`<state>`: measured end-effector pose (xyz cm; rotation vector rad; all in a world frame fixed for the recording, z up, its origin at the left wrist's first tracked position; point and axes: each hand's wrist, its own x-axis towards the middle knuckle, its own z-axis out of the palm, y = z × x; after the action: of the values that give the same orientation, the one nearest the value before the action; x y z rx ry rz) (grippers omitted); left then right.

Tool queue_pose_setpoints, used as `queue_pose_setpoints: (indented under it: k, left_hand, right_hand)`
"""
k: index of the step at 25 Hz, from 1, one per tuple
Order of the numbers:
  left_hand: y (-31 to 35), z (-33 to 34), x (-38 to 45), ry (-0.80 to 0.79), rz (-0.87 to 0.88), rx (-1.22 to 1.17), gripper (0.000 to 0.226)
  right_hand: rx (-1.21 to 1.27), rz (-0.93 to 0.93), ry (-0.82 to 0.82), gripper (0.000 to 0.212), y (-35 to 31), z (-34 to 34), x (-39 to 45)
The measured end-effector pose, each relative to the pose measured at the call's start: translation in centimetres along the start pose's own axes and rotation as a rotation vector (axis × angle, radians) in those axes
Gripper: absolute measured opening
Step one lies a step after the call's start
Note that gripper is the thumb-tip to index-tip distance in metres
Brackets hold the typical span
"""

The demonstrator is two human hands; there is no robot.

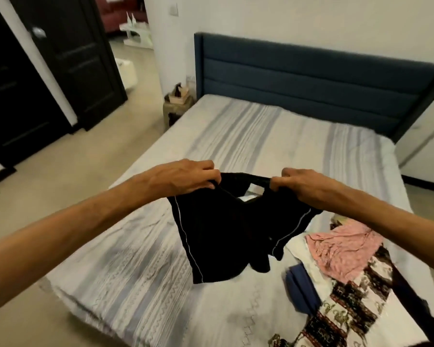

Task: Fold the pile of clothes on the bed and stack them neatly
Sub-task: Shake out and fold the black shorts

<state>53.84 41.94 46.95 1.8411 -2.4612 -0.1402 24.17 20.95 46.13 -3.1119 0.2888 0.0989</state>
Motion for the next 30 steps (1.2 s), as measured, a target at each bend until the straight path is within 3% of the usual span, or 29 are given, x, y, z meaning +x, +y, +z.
queue_pose_setpoints:
  k: [4,8,12,14,16,19,21,23,26,28,30]
  left_hand:
    - [2.7,-5.7,4.8,-0.033,0.071,0.055,0.022]
    - [4.7,-10.1,7.1,0.049,0.123,0.088,0.029]
    - [7.2,-11.6,8.5,0.156,0.119,0.039,0.032]
    - [8.4,-12.0,9.4,0.236,0.12,-0.021,0.032]
    - [9.3,-12.8,9.9,0.275,0.134,-0.029,0.031]
    - [9.9,-15.0,10.4,0.365,0.189,0.002,0.028]
    - [9.6,-16.5,10.6,0.386,0.202,0.045,0.03]
    - [8.4,-17.2,10.4,0.372,0.151,0.141,0.041]
    - [6.6,-16.6,9.8,0.305,0.106,0.134,0.043]
    - [6.8,-15.3,9.6,0.085,0.089,-0.058,0.031]
    - [6.6,-13.6,9.7,-0.157,0.039,-0.168,0.026]
  right_hand:
    - [-0.006,0.041,-0.075,0.031,0.6,-1.2,-2.2]
    - [0.167,0.095,0.135,0.039,2.3,-1.6,-6.3]
    - [0.203,0.018,0.195,0.036,0.3,0.4,-9.4]
    - [0.24,0.004,0.242,0.029,-0.7,1.6,-10.5]
    - [0.3,0.13,0.271,0.019,-1.4,2.0,-11.5]
    - [0.199,0.343,0.117,0.051,-1.4,2.0,-13.1]
    - [0.43,0.275,0.087,0.059,-0.8,0.6,-14.3]
    - [0.628,0.203,0.144,0.043,0.7,-1.6,-15.4]
    - [0.668,0.224,0.384,0.024,4.5,-5.5,-16.4]
    - [0.814,0.321,0.544,0.014,7.4,-8.2,-16.9]
    - [0.848,0.423,0.611,0.018,10.1,-10.3,-17.5]
